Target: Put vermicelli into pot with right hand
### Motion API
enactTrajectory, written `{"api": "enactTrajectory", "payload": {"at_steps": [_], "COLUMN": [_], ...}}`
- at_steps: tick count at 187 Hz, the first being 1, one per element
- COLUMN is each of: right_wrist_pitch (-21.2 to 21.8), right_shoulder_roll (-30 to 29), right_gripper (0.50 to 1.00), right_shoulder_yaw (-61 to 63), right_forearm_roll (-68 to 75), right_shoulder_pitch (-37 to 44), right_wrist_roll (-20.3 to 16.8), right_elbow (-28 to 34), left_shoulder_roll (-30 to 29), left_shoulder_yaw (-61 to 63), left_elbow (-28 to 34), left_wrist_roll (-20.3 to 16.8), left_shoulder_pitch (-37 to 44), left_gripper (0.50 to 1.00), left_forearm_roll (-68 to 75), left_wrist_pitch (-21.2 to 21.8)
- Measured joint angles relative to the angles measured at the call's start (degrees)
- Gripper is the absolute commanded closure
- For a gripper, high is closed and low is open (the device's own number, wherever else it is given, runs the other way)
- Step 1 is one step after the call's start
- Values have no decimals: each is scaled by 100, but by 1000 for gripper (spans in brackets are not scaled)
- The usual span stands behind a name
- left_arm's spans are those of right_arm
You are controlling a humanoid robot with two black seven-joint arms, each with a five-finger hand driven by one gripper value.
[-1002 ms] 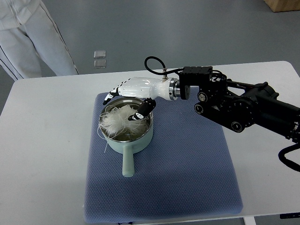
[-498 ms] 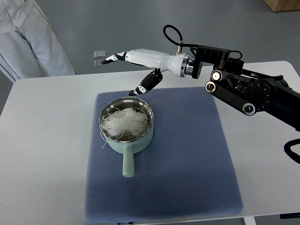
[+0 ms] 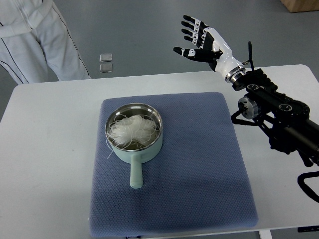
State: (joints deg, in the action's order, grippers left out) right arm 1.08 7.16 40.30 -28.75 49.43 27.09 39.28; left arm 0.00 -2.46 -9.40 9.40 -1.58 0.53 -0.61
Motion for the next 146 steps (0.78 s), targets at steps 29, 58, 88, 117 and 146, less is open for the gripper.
{"api": "enactTrajectory", "payload": {"at_steps": [29,58,88,117,146], "right_wrist_pitch": [-332,-498,-614,-814,-966], "right_shoulder_roll": [-111,-298,-381,-431,-438], "right_gripper": [585,574,572,572,572], "right_shoulder_yaw": [44,46,39,44,48], "right_forearm_roll": [1050,1838,2216,2242,2247], "right_shoulder_pitch": [-252,-484,-589,-629,-642], "right_wrist_roll": [-13,-72,-59,-18,-2], "right_elbow": [-363,-588,-638,-647,-729], "left_shoulder_roll": [0,0,0,0,0], "left_shoulder_yaw": [0,-1,-3,-5,-5], "left_elbow": [0,0,0,0,0], "left_wrist_roll": [0,0,0,0,0], "left_shoulder_pitch": [-1,0,-1,0,0], "left_gripper": [500,500,500,500,500], "left_forearm_roll": [0,0,0,0,0], "left_wrist_pitch": [0,0,0,0,0]}}
